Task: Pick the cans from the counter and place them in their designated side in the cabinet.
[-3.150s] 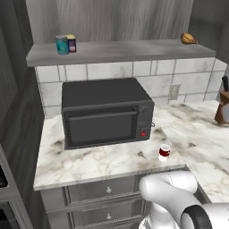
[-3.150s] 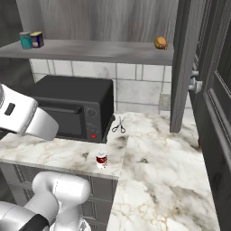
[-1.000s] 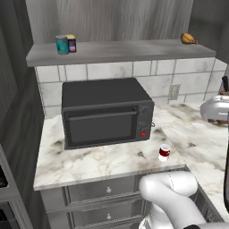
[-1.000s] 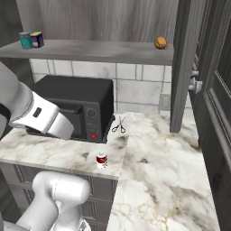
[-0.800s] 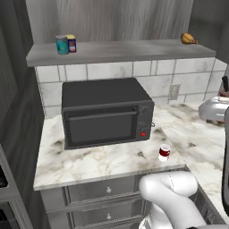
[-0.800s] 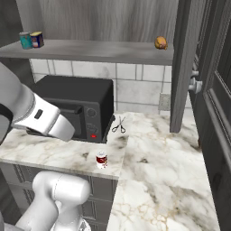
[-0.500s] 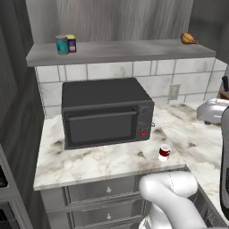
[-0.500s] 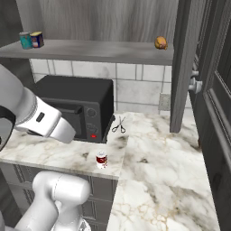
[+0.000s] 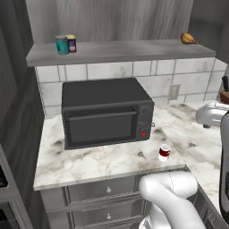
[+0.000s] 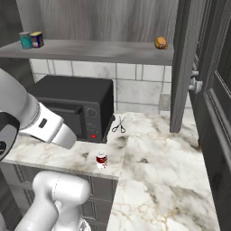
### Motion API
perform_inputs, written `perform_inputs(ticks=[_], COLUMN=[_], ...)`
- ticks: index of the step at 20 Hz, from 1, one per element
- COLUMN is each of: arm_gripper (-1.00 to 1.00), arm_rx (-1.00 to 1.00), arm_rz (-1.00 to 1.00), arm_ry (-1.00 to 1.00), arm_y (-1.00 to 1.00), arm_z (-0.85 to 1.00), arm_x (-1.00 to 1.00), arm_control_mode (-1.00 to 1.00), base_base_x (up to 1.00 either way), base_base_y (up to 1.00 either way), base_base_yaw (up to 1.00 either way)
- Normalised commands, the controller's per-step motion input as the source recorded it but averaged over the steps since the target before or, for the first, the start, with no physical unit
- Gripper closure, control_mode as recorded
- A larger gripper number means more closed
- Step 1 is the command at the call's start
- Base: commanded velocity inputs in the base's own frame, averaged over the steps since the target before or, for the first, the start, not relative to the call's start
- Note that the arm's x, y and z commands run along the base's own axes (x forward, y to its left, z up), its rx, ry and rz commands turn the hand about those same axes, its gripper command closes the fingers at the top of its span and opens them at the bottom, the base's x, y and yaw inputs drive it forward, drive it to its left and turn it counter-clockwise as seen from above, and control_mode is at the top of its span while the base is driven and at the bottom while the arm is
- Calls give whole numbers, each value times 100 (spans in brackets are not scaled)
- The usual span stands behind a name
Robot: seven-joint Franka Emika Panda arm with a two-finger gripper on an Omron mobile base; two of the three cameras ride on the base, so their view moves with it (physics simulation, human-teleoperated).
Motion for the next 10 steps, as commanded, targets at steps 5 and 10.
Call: perform_inputs(ticks=[5,10], arm_gripper=[-100,-100], arm_rx=[1,0], arm_rz=[-1,-1], arm_ry=[0,0], arm_y=[0,0], arm_z=[-11,-7], arm_x=[0,1], arm_control_mode=[-100,-100], base_base_x=[0,0], base_base_y=[0,0], base_base_yaw=[0,0])
